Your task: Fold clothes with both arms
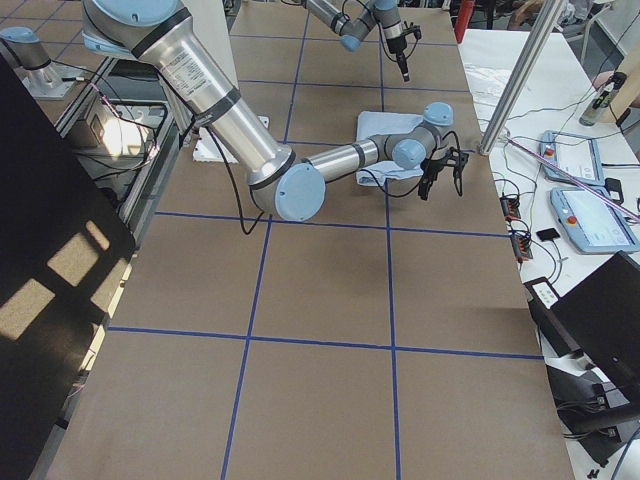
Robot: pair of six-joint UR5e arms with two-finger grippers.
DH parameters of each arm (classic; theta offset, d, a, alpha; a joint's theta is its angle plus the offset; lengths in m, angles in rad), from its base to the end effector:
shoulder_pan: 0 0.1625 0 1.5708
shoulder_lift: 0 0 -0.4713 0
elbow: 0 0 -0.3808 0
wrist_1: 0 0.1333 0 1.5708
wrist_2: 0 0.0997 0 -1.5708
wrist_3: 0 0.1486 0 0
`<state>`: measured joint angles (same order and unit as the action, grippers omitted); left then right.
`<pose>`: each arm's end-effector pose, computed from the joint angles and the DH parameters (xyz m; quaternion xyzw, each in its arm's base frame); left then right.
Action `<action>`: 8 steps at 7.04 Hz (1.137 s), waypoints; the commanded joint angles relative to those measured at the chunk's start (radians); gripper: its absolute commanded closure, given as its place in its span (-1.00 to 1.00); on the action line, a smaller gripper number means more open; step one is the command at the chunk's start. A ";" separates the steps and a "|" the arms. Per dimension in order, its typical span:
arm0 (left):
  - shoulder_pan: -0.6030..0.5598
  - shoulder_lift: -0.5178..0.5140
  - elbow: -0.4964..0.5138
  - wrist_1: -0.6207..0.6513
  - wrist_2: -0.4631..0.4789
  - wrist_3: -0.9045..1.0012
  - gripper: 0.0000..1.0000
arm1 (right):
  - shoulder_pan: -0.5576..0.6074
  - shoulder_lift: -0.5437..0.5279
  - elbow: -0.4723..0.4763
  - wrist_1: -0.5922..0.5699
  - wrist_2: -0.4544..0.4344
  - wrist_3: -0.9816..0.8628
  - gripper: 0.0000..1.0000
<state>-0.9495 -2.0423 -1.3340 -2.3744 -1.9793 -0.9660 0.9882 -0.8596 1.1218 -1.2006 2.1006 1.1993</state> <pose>0.3777 -0.6551 0.4772 0.2151 0.4699 -0.0467 0.8549 -0.4090 -0.7265 0.4653 -0.0048 -0.3898 0.2008 0.8987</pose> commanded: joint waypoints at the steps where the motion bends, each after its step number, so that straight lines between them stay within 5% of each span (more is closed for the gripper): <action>1: -0.146 0.065 -0.001 0.003 -0.172 0.290 -0.16 | 0.075 -0.087 0.030 -0.046 0.065 -0.311 -1.00; 3: -0.366 0.193 -0.005 0.006 -0.359 0.590 -0.16 | 0.177 -0.172 0.075 -0.092 0.136 -0.552 -1.00; 5: -0.449 0.232 0.007 0.011 -0.328 0.653 -0.19 | 0.309 -0.324 0.180 -0.100 0.179 -0.714 -1.00; 6: -0.459 0.247 0.004 0.012 -0.329 0.720 -0.99 | 0.343 -0.419 0.246 -0.108 0.214 -0.801 -1.00; 8: -0.552 0.331 -0.037 0.015 -0.346 0.774 -1.00 | 0.439 -0.523 0.273 -0.119 0.233 -0.976 -1.00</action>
<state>-1.4479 -1.7626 -1.3525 -2.3612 -2.3133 -0.2400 1.3661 -1.3047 1.3707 -1.3127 2.3202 0.3434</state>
